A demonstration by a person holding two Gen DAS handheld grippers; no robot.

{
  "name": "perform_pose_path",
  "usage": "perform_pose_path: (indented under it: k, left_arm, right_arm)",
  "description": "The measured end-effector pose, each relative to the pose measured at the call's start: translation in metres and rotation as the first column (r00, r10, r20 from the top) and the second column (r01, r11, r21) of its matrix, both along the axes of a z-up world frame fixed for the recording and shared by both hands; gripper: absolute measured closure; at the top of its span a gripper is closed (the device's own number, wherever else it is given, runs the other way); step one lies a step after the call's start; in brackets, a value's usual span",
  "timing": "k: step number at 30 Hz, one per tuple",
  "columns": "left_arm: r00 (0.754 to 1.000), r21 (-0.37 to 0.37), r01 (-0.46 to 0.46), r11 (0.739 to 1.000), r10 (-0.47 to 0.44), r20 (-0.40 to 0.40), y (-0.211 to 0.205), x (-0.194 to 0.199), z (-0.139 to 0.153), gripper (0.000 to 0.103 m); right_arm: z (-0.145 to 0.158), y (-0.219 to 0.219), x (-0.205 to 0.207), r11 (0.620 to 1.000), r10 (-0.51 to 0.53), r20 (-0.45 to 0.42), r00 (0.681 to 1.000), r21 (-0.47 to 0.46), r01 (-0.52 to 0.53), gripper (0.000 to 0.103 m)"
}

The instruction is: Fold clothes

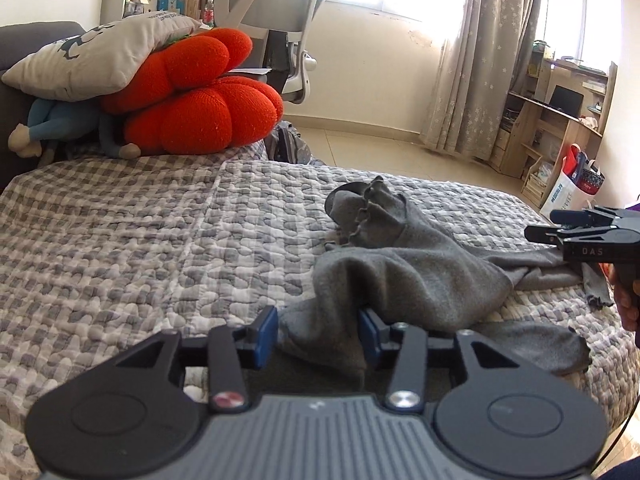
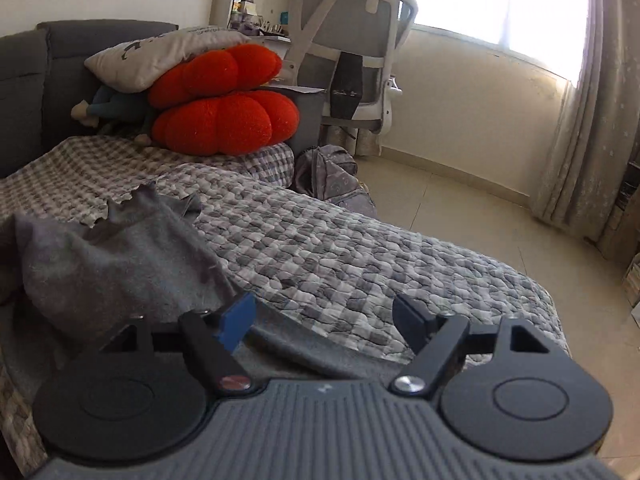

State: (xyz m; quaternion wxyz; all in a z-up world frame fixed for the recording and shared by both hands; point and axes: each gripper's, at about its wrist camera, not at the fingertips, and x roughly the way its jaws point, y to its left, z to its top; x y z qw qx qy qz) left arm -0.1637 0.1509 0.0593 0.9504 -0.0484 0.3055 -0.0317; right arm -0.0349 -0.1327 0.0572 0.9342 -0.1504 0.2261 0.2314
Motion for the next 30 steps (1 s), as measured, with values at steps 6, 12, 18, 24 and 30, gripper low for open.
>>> perform_pose_path:
  k: [6, 12, 18, 24, 30]
  left_arm:
    - [1.0, -0.081, -0.003, 0.997, 0.001, -0.029, 0.012, 0.006, -0.003, 0.051]
    - [0.998, -0.014, 0.008, 1.0, -0.008, -0.061, -0.003, 0.016, -0.017, 0.051]
    - [0.998, 0.016, -0.002, 1.0, 0.003, -0.068, -0.002, 0.023, -0.025, 0.061]
    - [0.998, 0.079, -0.044, 0.996, 0.047, -0.037, -0.008, 0.028, -0.017, 0.077]
    - [0.998, 0.177, -0.062, 0.982, 0.057, 0.034, -0.018, 0.031, 0.011, 0.085]
  right_arm:
    - [-0.009, 0.029, 0.031, 0.988, 0.153, -0.138, 0.979, 0.053, -0.147, 0.024]
    - [-0.024, 0.041, 0.055, 0.976, 0.203, -0.277, 0.939, 0.132, -0.173, 0.024]
    - [-0.032, 0.045, 0.039, 0.959, 0.282, -0.257, 0.924, 0.103, -0.264, 0.082]
    - [-0.026, 0.053, 0.013, 0.954, 0.287, -0.168, 0.943, -0.041, -0.298, 0.102]
    - [0.013, 0.033, -0.006, 0.979, 0.177, 0.036, 0.984, -0.109, -0.172, 0.103]
